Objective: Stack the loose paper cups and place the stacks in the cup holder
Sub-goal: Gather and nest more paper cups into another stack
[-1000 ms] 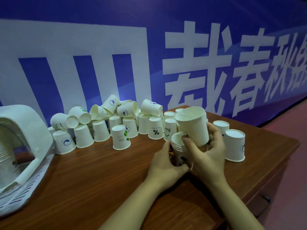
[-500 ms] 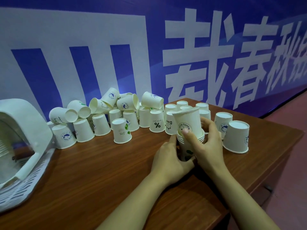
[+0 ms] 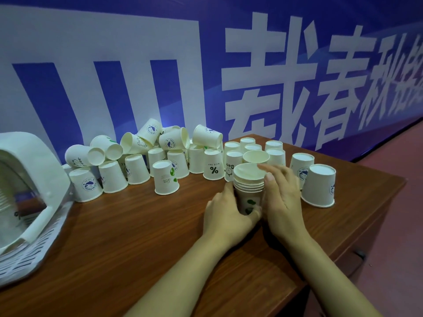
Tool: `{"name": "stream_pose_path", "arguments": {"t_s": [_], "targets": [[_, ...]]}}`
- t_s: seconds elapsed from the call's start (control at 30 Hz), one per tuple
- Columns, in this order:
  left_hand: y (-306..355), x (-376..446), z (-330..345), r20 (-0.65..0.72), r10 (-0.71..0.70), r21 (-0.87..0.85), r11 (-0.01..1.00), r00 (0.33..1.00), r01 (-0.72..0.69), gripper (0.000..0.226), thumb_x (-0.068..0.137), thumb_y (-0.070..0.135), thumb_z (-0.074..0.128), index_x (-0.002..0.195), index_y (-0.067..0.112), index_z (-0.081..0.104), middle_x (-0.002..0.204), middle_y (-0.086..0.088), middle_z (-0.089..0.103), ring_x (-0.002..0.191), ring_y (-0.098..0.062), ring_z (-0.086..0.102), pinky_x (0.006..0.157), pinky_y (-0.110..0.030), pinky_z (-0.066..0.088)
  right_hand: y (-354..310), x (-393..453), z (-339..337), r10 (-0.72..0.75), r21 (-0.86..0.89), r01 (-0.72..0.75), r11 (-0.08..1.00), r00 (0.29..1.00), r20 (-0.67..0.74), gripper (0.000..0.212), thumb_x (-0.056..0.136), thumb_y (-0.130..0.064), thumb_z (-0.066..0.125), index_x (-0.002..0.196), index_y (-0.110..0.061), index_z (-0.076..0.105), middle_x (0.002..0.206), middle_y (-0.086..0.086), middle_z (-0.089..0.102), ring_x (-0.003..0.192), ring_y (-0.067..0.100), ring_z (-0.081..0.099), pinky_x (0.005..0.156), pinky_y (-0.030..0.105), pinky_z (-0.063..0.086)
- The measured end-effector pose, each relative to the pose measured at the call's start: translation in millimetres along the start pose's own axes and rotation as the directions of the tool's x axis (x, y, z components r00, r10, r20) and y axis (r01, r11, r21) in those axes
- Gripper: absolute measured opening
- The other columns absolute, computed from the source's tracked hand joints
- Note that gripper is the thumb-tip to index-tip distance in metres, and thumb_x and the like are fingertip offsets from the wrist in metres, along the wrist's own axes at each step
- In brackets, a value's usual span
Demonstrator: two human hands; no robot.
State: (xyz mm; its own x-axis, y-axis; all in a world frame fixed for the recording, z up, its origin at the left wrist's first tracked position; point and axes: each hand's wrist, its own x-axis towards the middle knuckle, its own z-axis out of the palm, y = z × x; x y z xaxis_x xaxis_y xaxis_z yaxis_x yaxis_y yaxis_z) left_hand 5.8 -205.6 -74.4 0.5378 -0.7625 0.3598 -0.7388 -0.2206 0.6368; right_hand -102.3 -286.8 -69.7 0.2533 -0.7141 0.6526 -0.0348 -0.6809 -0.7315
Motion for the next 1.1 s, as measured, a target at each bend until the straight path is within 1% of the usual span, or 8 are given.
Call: {"name": "stream_pose_path", "arguments": {"t_s": [0.23,0.33,0.47,0.6,0.67,0.77,0.97,1.1], "targets": [[2.9,-2.7,-7.1,-0.053,-0.107,-0.067,0.992,0.993,0.103,0.070,0.069,0.064,0.066,0.128,0.028,0.053,0.111,0.001,0.074,0.106,-0.029,0.069,0.093,-0.048,0.054,3.1,0.1,3.6,-0.082,-0.137,0.093,0.986,0.993,0.083,0.050,0.095,-0.052,0.041,0.140,-0.037,0.059,0.132,-0.028,0.053,0.126,0.007,0.035,0.112,0.038,0.031],[3.2,-4.2,-7.4,-0.046,-0.110,-0.035,0.994,0.993,0.108,0.061,0.071,0.060,0.067,0.120,0.026,0.054,0.110,0.002,0.073,0.106,-0.028,0.068,0.093,-0.047,0.054,2.8,3.2,-6.4,-0.138,-0.160,0.112,0.981,0.977,-0.161,0.044,0.091,-0.032,0.057,0.133,-0.020,0.063,0.134,-0.008,0.056,0.131,0.014,0.041,0.112,0.046,0.035],[1.7,-5.5,-7.4,-0.039,-0.119,-0.034,0.992,0.992,0.118,0.054,0.072,0.059,0.068,0.116,0.029,0.054,0.107,0.007,0.071,0.102,-0.022,0.068,0.093,-0.045,0.054,5.8,9.8,-22.3,0.128,-0.118,-0.233,0.965,0.816,-0.564,0.064,0.079,-0.016,0.062,0.140,-0.012,0.046,0.156,0.011,0.037,0.149,0.034,0.026,0.116,0.061,0.025],[0.0,-5.0,-5.9,-0.042,-0.114,-0.018,0.993,0.993,0.113,0.052,0.074,0.060,0.070,0.115,0.032,0.054,0.108,0.008,0.070,0.103,-0.021,0.068,0.093,-0.043,0.054,16.8,17.3,-20.2,0.391,-0.198,-0.499,0.843,0.823,-0.412,0.103,0.080,-0.007,0.067,0.163,-0.013,0.006,0.172,0.013,0.003,0.158,0.038,-0.007,0.121,0.063,0.009],[-0.7,-4.2,-5.9,-0.039,-0.109,-0.013,0.994,0.993,0.109,0.051,0.076,0.060,0.071,0.115,0.033,0.052,0.110,0.009,0.070,0.104,-0.020,0.067,0.095,-0.043,0.054,23.0,17.6,-20.3,0.387,-0.229,-0.502,0.834,0.828,-0.405,0.106,0.081,-0.011,0.071,0.164,-0.014,0.004,0.167,0.016,0.018,0.157,0.039,0.002,0.121,0.060,0.012],[-0.6,-3.8,-6.0,-0.047,-0.099,-0.013,0.995,0.994,0.098,0.053,0.076,0.060,0.071,0.117,0.033,0.053,0.111,0.009,0.070,0.104,-0.021,0.067,0.095,-0.044,0.054,22.9,16.1,-22.0,0.311,-0.300,-0.456,0.838,0.850,-0.425,0.087,0.079,-0.019,0.078,0.154,-0.024,0.034,0.143,0.015,0.039,0.141,0.036,0.027,0.113,0.055,0.025],[-0.5,-4.7,-5.6,-0.054,-0.093,-0.006,0.996,0.994,0.093,0.050,0.077,0.058,0.072,0.115,0.032,0.052,0.108,0.008,0.069,0.102,-0.021,0.067,0.091,-0.041,0.054,21.7,12.7,-18.0,0.269,-0.301,-0.361,0.883,0.913,-0.306,0.056,0.076,-0.024,0.085,0.122,-0.027,0.052,0.147,0.003,0.043,0.148,0.032,0.025,0.115,0.057,0.026],[-0.7,-3.5,-4.7,-0.065,-0.087,-0.010,0.996,0.994,0.087,0.054,0.077,0.057,0.074,0.118,0.030,0.053,0.109,0.006,0.071,0.103,-0.023,0.067,0.092,-0.044,0.054,11.9,10.1,-20.8,0.243,-0.168,-0.299,0.939,0.926,-0.290,0.052,0.076,-0.025,0.086,0.109,-0.025,0.046,0.110,-0.005,0.056,0.112,0.024,0.058,0.096,0.045,0.047]]}}
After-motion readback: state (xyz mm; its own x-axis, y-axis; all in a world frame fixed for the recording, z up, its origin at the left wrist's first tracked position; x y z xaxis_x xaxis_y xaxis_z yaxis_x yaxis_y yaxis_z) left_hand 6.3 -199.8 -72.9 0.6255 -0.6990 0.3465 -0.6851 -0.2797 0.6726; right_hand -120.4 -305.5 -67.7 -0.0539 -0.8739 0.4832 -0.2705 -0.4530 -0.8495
